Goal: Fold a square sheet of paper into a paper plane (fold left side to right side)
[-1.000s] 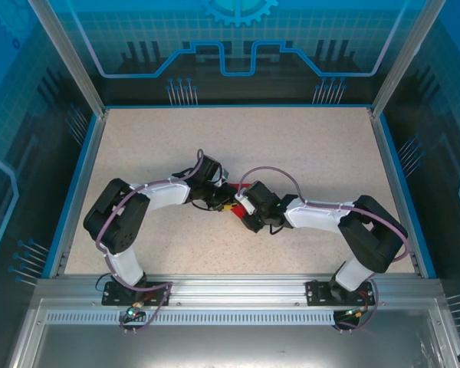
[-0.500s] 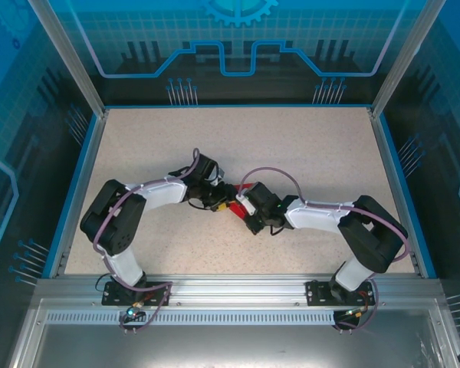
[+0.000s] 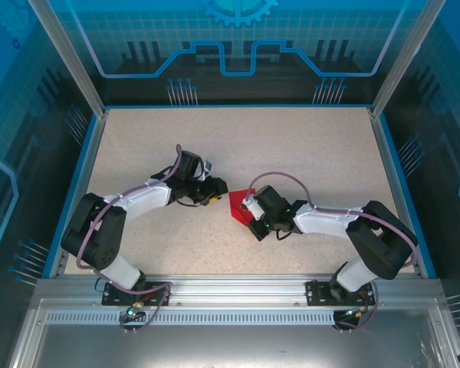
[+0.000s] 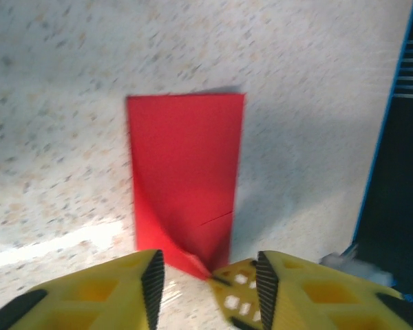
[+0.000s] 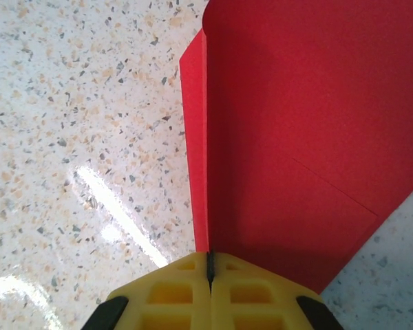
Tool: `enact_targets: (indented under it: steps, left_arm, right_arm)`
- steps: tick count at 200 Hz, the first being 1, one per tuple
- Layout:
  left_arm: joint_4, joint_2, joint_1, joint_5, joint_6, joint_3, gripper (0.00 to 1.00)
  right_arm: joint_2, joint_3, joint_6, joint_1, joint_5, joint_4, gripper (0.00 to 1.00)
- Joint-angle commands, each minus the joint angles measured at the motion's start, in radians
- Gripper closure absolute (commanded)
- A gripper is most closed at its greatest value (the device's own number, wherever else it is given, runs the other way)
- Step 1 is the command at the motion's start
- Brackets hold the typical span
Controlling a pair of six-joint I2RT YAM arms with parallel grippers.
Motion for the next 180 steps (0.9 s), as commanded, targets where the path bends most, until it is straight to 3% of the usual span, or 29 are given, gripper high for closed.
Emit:
enact_targets:
  steps: [1, 83, 180]
  left_arm:
    - [0.054, 0.018, -0.008, 0.034, -0.022, -0.048, 0.64]
    - [0.150, 0.178, -0.107, 0.048, -0.070, -0.012, 0.74]
    - [0.148, 0.248, -0.136, 0.047, -0.076, 0.060, 0.69]
  right_arm:
    - [-0.021, -0.013, 0.012, -0.036, -0.145, 0.028, 1.00]
    - [-0.015, -0.057, 0.061, -0.173, -0.385, 0.091, 1.00]
    - [0.022, -0.073, 0.083, -0.211, -0.430, 0.107, 1.00]
